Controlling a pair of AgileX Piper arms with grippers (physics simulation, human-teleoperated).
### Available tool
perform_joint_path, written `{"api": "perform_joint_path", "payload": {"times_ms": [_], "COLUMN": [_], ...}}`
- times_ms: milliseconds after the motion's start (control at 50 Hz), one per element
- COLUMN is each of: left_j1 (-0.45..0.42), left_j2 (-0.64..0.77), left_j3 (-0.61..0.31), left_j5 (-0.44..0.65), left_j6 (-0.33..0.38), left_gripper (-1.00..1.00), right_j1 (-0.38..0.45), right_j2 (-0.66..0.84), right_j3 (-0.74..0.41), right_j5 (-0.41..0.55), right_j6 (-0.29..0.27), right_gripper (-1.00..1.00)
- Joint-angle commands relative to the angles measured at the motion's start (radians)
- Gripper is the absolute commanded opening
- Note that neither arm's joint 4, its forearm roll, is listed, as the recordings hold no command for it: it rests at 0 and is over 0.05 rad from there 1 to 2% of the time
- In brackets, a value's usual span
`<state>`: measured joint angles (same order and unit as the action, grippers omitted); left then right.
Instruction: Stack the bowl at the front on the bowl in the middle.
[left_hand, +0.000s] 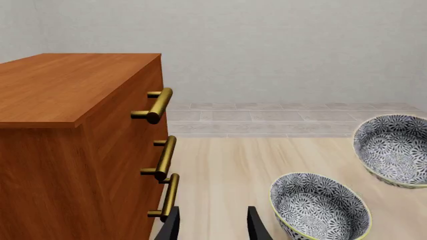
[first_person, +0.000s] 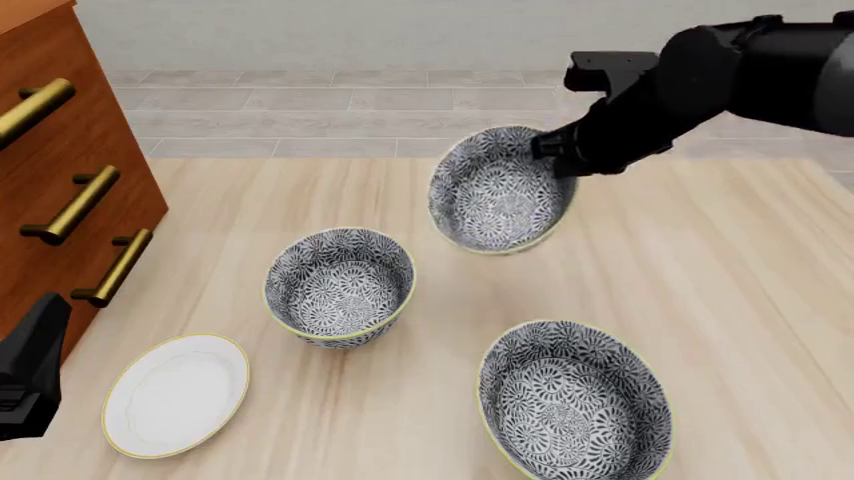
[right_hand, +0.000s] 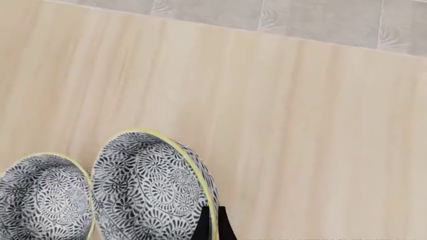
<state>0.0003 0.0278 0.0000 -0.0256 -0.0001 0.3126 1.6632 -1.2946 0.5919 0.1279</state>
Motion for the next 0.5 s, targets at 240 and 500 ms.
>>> {"api": "perform_joint_path", "payload": {"times_ms": [240, 500], "left_j1": [-0.001, 0.0], "left_j2": [-0.006, -0.006], "left_j3": [-0.001, -0.001], "left_j5": [0.007, 0.007], "left_j6": [0.0, 0.001], "left_gripper": [1.0, 1.0], "right_j1": [0.043, 0.155], "right_j2": [-0.1, -0.109], "right_j3": [-0.082, -0.075], "right_j5": [0.111, 0.081], "right_j6": [0.017, 0.093], "right_gripper": [-1.0, -1.0]}}
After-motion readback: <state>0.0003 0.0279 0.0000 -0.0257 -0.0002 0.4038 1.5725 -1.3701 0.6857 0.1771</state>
